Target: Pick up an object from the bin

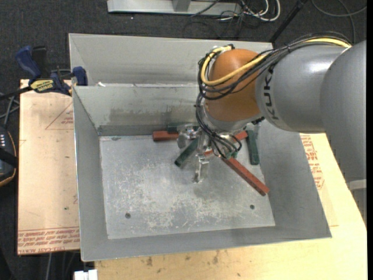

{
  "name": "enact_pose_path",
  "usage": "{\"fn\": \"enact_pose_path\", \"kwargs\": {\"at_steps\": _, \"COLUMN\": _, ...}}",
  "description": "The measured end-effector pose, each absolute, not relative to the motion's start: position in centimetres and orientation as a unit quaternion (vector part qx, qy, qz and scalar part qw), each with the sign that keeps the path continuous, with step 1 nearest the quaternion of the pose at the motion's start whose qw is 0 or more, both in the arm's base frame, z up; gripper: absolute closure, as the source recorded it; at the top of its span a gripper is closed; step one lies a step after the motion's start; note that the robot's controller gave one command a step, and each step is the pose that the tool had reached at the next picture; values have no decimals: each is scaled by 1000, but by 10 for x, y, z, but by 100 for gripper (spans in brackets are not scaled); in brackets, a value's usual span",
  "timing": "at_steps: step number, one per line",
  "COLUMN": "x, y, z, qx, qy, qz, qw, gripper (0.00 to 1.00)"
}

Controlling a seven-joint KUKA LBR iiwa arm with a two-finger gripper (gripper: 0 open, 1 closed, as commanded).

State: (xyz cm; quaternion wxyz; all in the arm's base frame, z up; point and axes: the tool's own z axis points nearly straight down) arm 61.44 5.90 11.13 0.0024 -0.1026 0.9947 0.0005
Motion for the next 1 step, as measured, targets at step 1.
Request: {"fn": "enact_pose_path", "kwargs": {"at_steps": 1, "x": 606, "y": 90, "z": 69, "qx": -177, "qy": 984, "qz": 0, "qw": 0, "gripper": 0}}
